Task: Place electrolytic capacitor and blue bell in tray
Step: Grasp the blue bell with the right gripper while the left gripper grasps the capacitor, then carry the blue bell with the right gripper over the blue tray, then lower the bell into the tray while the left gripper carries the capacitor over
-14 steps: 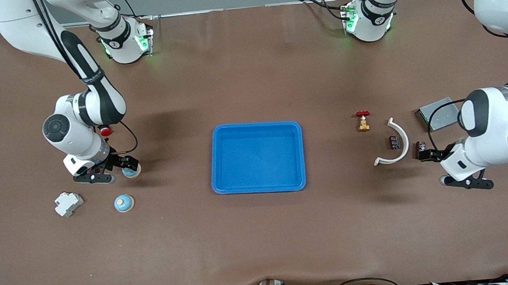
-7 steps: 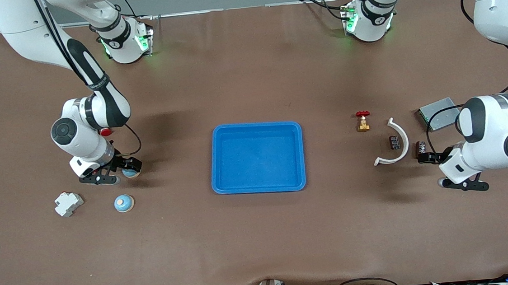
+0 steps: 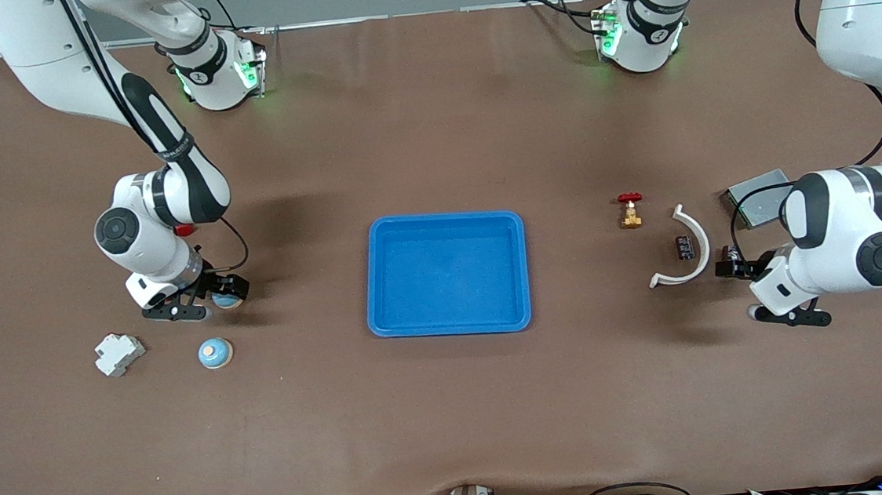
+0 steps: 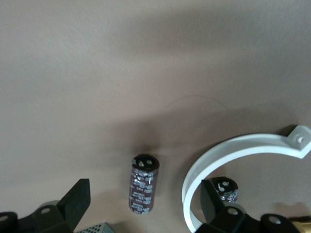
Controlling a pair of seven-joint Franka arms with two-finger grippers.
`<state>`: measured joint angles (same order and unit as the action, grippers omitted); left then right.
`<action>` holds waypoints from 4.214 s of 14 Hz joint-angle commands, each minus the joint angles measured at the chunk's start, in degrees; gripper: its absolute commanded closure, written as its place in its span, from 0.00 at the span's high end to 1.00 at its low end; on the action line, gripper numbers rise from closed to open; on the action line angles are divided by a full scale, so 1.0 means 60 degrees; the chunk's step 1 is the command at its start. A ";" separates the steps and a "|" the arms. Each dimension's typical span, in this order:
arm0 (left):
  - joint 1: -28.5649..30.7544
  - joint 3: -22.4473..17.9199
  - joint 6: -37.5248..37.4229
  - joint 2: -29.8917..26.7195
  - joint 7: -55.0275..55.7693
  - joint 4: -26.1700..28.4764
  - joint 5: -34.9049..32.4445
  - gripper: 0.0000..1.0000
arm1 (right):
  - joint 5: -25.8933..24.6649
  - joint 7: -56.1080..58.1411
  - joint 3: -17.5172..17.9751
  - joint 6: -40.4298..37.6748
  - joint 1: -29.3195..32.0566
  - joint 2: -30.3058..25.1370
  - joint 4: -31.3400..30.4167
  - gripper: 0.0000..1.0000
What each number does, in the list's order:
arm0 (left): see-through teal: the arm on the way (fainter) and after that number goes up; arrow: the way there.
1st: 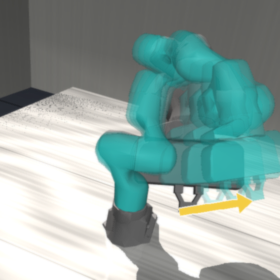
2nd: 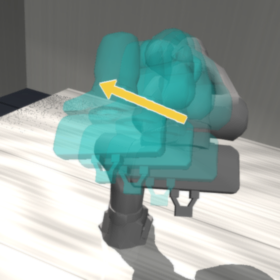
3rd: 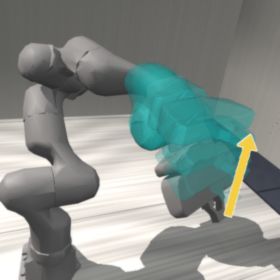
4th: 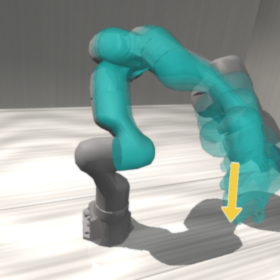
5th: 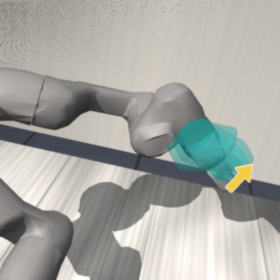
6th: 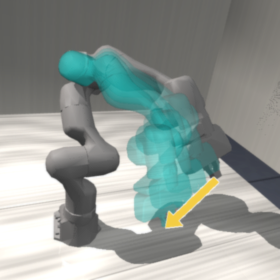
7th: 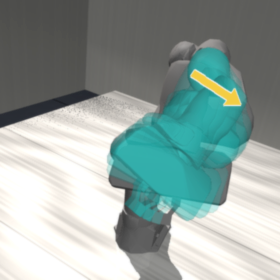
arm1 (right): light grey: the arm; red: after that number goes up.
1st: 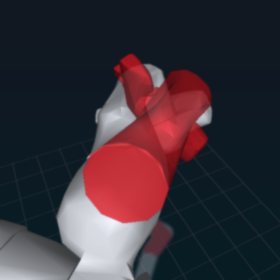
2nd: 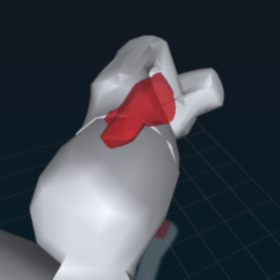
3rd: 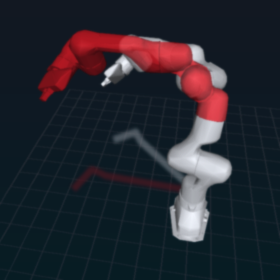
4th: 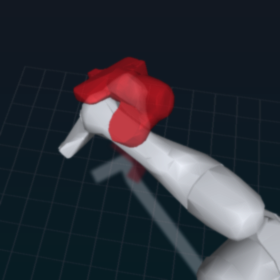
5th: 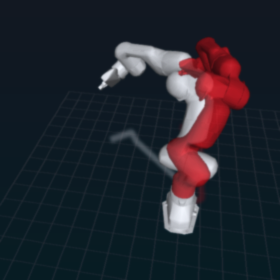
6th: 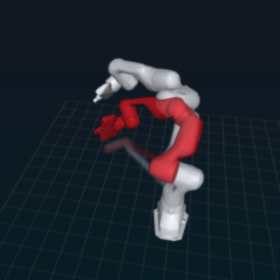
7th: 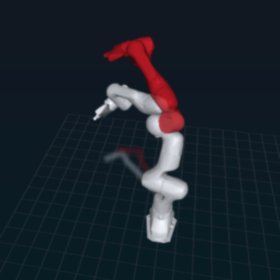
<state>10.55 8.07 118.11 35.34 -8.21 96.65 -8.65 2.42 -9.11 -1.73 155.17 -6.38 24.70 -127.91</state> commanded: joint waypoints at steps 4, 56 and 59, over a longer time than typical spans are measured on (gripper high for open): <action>0.0307 0.0047 -0.0012 -0.0337 0.0079 0.0488 -0.0096 1.00 | 0.0139 -0.0151 -0.0005 0.0022 -0.0168 0.0131 0.0122 0.47; -0.2240 0.0516 -0.1799 -0.0220 0.8585 -0.2837 0.0753 0.00 | -0.0490 -1.1430 0.0025 -0.2131 -0.6086 0.2167 0.4561 0.00; -0.3045 0.0516 -0.1799 -0.0235 0.9714 -0.2822 0.0767 0.00 | -0.0636 -1.1503 -0.0048 -0.2102 -0.6086 0.2357 0.4561 0.00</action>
<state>-5.07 11.68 108.72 34.64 46.46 80.02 -4.82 0.40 -76.08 -0.91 142.99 -42.00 37.27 -102.13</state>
